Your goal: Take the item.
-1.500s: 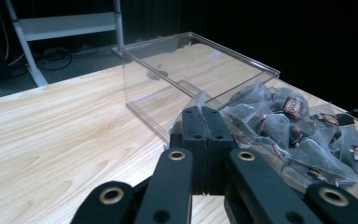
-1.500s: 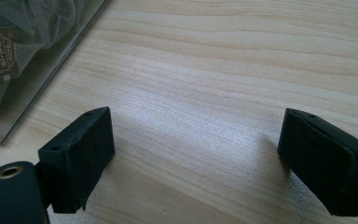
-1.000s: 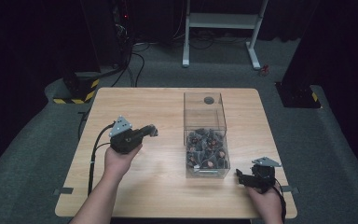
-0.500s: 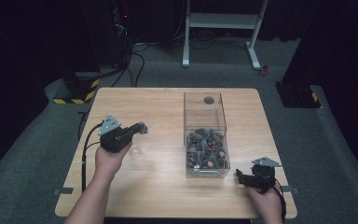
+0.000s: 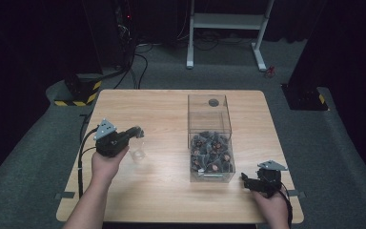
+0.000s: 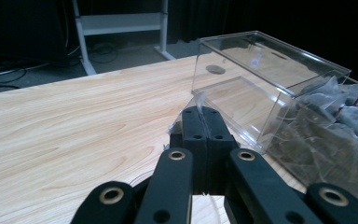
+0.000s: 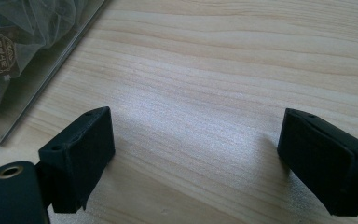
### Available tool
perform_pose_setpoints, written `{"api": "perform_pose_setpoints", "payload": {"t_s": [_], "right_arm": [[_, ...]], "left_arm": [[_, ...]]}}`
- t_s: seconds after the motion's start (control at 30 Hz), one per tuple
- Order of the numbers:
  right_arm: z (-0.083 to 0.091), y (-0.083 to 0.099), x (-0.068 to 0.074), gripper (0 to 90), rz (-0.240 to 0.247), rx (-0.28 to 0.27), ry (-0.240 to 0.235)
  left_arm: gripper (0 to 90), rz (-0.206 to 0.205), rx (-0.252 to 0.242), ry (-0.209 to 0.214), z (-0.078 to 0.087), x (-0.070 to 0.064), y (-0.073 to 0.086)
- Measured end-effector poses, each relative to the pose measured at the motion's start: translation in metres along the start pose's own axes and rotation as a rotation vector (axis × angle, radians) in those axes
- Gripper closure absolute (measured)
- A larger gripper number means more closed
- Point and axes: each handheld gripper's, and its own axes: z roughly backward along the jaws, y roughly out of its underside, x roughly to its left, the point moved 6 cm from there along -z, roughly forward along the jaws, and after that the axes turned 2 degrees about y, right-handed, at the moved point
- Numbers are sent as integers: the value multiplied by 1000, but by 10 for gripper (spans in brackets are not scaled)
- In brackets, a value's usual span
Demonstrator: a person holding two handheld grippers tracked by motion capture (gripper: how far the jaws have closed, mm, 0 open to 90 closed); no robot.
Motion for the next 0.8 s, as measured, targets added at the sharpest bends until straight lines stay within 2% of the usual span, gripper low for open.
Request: {"api": "perform_pose_setpoints", "payload": {"t_s": [0.37,0.8], "right_arm": [[0,0,0,108,1,-3,0],[0,0,0,108,0,-3,0]], "left_arm": [[897,13,26,-28,4,10,14],[896,16,60,-39,1,11,26]]}}
